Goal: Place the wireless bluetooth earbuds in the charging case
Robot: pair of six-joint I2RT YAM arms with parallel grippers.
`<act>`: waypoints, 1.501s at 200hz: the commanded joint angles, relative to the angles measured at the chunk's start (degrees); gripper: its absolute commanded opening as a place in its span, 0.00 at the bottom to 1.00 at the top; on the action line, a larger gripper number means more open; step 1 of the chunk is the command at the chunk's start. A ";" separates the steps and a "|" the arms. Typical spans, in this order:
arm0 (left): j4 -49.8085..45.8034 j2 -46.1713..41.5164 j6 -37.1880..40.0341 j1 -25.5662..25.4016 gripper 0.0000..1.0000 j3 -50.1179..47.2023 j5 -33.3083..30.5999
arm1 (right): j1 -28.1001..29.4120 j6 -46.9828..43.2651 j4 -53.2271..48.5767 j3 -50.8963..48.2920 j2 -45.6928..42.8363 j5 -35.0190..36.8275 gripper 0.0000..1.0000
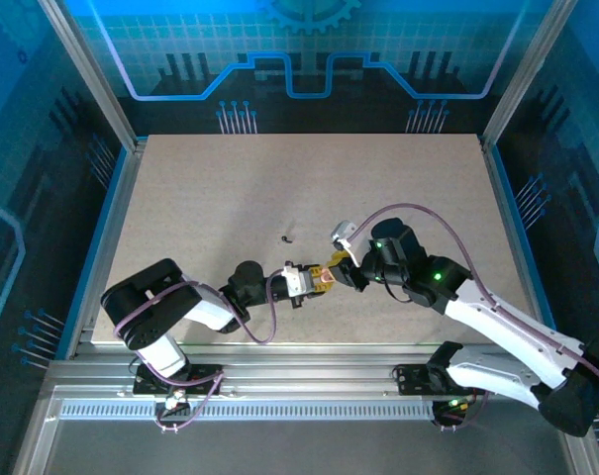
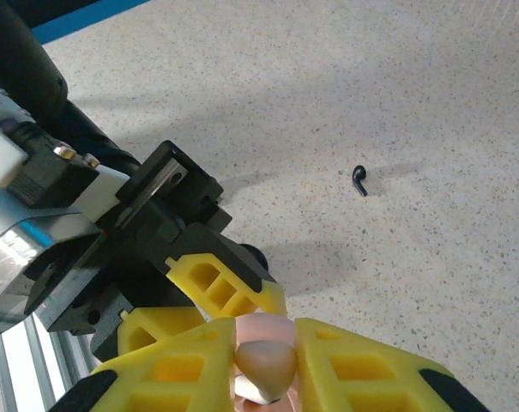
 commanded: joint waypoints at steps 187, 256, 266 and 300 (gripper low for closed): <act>1.97 -2.54 -4.13 -0.80 0.17 0.69 -4.05 | 1.33 2.66 4.31 -3.36 0.41 3.58 0.23; 1.96 -2.70 -6.00 -0.78 0.17 1.32 -4.81 | 1.75 3.42 4.79 -4.06 1.26 2.44 0.23; 2.01 -2.70 -6.58 -0.80 0.17 1.54 -4.96 | 1.78 3.57 5.07 -4.27 1.36 2.56 0.23; 1.96 -3.05 -8.15 -0.78 0.17 2.02 -5.26 | 1.93 4.03 6.80 -4.97 1.57 2.95 0.23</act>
